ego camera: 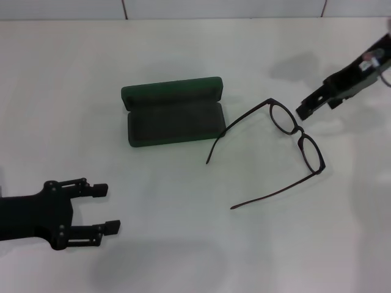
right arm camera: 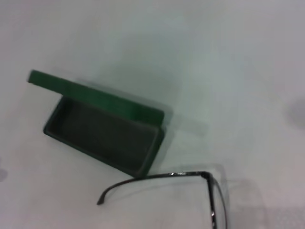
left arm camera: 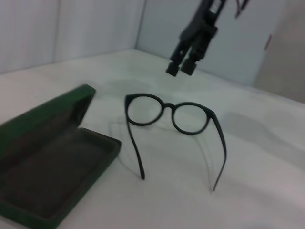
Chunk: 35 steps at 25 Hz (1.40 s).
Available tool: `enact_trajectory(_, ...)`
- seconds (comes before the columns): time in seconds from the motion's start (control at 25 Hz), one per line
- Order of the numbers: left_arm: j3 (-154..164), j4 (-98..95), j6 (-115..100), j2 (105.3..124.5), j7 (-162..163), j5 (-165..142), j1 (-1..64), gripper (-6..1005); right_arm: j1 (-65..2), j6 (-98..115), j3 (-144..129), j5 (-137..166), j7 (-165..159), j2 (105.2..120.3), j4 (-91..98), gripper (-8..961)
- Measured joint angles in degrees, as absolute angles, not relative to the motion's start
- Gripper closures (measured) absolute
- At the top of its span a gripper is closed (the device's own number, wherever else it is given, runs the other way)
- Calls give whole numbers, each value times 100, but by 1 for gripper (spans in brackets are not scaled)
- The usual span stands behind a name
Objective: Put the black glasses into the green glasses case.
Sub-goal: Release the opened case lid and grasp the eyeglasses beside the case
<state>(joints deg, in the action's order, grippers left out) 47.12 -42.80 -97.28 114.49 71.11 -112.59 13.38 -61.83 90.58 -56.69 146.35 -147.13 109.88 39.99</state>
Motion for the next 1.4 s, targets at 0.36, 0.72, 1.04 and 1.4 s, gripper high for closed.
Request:
enact_trajectory(0.36, 4682, -4273, -9746, 11460, 6846, -11306, 1354, 199, -6704, 8550, -6404, 15276, -15390, 11421, 3560, 135)
enact_trajectory(0.72, 4675, -4254, -9698, 11488, 6703, -11292, 1342, 198, -6724, 8100, -6531, 15382, -15477, 11535, 3251, 148)
enact_trajectory(1.04, 4565, -4264, -9680, 11507, 6586, -11270, 1364, 207, -6688, 7985, -6634, 15397, -15555, 11541, 3303, 160)
enact_trajectory(1.4, 4519, -4269, -9676, 11511, 6558, -11267, 1417, 210, -6715, 7857, -6808, 15360, -15573, 11591, 3326, 173)
